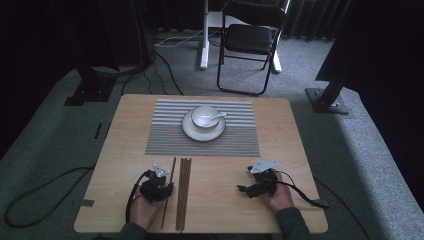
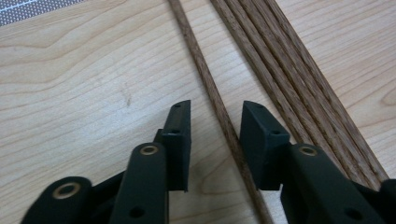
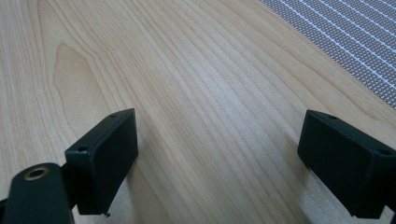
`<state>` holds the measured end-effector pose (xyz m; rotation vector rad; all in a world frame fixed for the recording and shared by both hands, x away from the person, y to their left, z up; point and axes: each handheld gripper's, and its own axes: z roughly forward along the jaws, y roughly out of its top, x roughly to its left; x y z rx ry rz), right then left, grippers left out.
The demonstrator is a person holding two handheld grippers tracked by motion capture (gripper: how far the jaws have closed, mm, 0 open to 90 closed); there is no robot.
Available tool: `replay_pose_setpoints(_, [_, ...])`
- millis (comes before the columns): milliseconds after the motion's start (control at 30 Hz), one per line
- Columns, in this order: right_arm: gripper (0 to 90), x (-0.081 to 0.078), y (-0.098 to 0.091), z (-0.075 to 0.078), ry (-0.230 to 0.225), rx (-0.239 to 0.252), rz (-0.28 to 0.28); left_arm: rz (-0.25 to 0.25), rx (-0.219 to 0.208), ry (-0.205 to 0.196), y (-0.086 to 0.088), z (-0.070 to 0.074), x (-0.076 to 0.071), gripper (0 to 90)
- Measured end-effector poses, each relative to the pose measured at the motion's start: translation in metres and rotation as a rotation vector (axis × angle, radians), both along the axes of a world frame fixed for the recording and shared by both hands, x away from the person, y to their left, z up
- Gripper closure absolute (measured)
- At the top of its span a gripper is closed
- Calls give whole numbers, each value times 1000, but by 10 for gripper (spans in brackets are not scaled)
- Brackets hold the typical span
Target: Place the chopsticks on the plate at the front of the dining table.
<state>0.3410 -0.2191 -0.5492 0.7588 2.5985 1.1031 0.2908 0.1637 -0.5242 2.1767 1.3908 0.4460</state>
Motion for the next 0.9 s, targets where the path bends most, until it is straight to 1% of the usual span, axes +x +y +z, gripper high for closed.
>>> replay_pose_setpoints(300, [115, 0, 0, 0, 0, 0, 0, 35, -19, 3, 10, 0, 3, 837])
replay_pose_setpoints(367, [115, 0, 0, 0, 1, 0, 0, 51, -30, 2, 12, 0, 4, 843])
replay_pose_setpoints(533, [115, 0, 0, 0, 0, 0, 0, 66, -40, -3, 15, -1, 5, 849])
replay_pose_setpoints(900, [115, 0, 0, 0, 0, 0, 0, 65, -50, -6, 15, -1, 6, 849])
